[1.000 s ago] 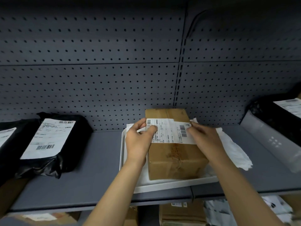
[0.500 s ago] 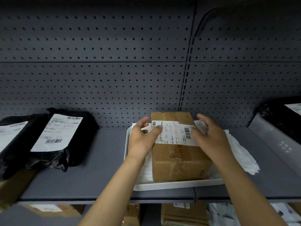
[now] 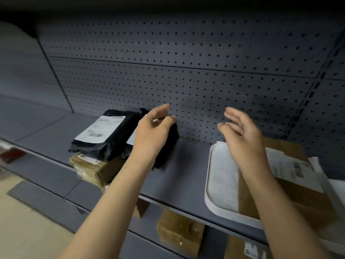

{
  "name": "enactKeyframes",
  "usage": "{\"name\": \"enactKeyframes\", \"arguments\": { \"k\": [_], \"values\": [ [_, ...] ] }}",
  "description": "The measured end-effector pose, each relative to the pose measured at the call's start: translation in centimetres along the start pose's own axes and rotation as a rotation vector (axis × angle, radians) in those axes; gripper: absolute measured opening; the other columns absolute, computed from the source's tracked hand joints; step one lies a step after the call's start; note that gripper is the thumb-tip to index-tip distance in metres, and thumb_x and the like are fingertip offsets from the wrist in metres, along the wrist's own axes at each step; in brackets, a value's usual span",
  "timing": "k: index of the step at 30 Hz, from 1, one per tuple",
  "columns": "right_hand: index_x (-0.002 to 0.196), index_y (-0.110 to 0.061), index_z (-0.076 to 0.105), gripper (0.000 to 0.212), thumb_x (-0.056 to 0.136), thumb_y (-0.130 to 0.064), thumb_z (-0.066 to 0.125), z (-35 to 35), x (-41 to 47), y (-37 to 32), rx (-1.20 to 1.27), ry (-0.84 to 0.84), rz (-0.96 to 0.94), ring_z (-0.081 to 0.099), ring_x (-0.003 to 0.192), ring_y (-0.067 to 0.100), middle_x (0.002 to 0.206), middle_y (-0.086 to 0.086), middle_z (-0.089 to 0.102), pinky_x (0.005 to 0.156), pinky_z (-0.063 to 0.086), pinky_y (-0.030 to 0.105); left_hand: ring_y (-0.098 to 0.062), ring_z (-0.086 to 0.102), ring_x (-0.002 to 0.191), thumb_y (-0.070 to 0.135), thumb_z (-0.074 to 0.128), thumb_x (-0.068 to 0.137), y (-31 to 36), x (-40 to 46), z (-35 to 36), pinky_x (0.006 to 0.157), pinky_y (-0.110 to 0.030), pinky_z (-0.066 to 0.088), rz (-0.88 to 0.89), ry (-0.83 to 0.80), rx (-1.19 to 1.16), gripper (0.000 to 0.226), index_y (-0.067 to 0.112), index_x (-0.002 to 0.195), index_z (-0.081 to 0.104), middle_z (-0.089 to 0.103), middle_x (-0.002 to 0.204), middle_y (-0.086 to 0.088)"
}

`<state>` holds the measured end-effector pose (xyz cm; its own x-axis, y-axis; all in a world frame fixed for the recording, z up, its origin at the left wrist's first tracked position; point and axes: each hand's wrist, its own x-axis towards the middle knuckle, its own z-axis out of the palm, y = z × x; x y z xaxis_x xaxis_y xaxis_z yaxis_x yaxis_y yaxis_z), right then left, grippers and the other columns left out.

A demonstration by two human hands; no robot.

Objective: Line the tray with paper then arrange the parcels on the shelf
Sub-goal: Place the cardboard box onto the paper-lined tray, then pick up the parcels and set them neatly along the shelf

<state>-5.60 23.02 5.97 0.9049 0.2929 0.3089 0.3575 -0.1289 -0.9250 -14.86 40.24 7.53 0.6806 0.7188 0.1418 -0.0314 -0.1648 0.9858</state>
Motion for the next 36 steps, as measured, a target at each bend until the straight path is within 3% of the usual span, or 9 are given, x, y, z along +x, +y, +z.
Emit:
{"name": "enactKeyframes", "arguments": {
  "k": [3,6,16,21,25,28,32,34,36],
  "values": [
    [0.136,-0.032,0.057,0.043,0.095,-0.022,0.063,4.9,0.1,-1.5,0.039,-0.044,-0.011,0.06,0.116,0.0,0.133,-0.017,0.06,0.095,0.045,0.016,-0.01,0.068,0.111,0.019,0.067,0.094,-0.2,1.8,-4.6,0.089,-0.023,0.056,0.016,0.028,0.0,0.032,0.027,0.125,0.071,0.071,0.112,0.013],
    [0.133,-0.035,0.058,0.042,0.094,-0.021,0.063,10.5,0.3,-2.9,0.094,-0.053,0.008,0.06,0.109,-0.009,0.131,-0.019,0.062,0.091,0.044,0.014,-0.008,0.068,0.111,0.02,0.066,0.094,-0.5,4.2,-9.4,0.1,-0.03,0.053,0.036,0.041,0.008,0.031,0.028,0.124,0.072,0.071,0.109,0.015],
    [0.135,-0.036,0.057,0.045,0.093,-0.019,0.061,25.8,0.6,-5.4,0.114,-0.096,0.113,0.056,0.104,-0.015,0.134,-0.019,0.059,0.084,0.042,0.013,0.005,0.062,0.102,0.023,0.065,0.095,-3.0,12.5,-22.1,0.098,-0.027,0.051,-0.014,0.002,0.073,0.028,0.032,0.12,0.072,0.069,0.108,0.02],
    [0.142,-0.033,0.052,0.05,0.094,-0.021,0.061,28.2,0.8,-4.3,0.022,-0.137,0.182,0.048,0.098,-0.02,0.14,-0.018,0.054,0.076,0.037,0.011,-0.01,0.053,0.121,0.031,0.064,0.097,-5.9,14.9,-23.6,0.096,-0.027,0.04,-0.145,-0.072,0.142,0.04,0.03,0.137,0.063,0.062,0.121,0.008],
    [0.146,-0.032,0.048,0.054,0.094,-0.023,0.061,29.0,1.0,-2.7,-0.054,-0.189,0.247,0.048,0.095,-0.018,0.144,-0.017,0.052,0.088,0.036,0.018,-0.012,0.056,0.116,0.035,0.065,0.098,-8.7,16.1,-23.4,0.091,-0.028,0.043,-0.318,-0.151,0.08,0.053,0.021,0.147,0.054,0.057,0.135,0.008],
    [0.145,-0.03,0.05,0.054,0.093,-0.022,0.061,29.1,1.9,-1.9,-0.104,-0.194,0.28,0.054,0.099,-0.008,0.144,-0.013,0.055,0.096,0.038,0.025,-0.025,0.075,0.1,0.027,0.065,0.099,-10.2,16.4,-22.9,0.076,-0.03,0.06,-0.453,-0.247,0.068,0.038,0.012,0.134,0.065,0.076,0.121,-0.007],
    [0.142,-0.03,0.055,0.052,0.092,-0.02,0.063,29.1,2.9,-1.5,-0.129,-0.218,0.302,0.057,0.11,0.003,0.143,-0.009,0.058,0.09,0.046,0.022,-0.021,0.076,0.072,0.031,0.061,0.1,-10.3,16.5,-22.6,0.06,-0.023,0.059,-0.486,-0.256,0.113,0.03,0.006,0.109,0.075,0.082,0.103,-0.015],
    [0.142,-0.03,0.055,0.052,0.092,-0.02,0.064,29.3,3.3,-1.5,-0.127,-0.234,0.3,0.057,0.103,0.0,0.142,-0.01,0.059,0.072,0.043,0.014,-0.023,0.077,0.078,0.034,0.06,0.101,-10.0,16.9,-22.5,0.066,-0.025,0.059,-0.473,-0.248,0.153,0.033,0.006,0.104,0.076,0.082,0.103,-0.014],
    [0.142,-0.031,0.055,0.053,0.092,-0.019,0.065,29.4,3.7,-1.9,-0.128,-0.244,0.292,0.058,0.1,-0.002,0.14,-0.01,0.06,0.07,0.042,0.015,-0.025,0.079,0.09,0.037,0.057,0.101,-9.3,17.2,-22.8,0.082,-0.031,0.062,-0.455,-0.242,0.196,0.04,0.003,0.106,0.077,0.082,0.102,-0.011]
  ]
}}
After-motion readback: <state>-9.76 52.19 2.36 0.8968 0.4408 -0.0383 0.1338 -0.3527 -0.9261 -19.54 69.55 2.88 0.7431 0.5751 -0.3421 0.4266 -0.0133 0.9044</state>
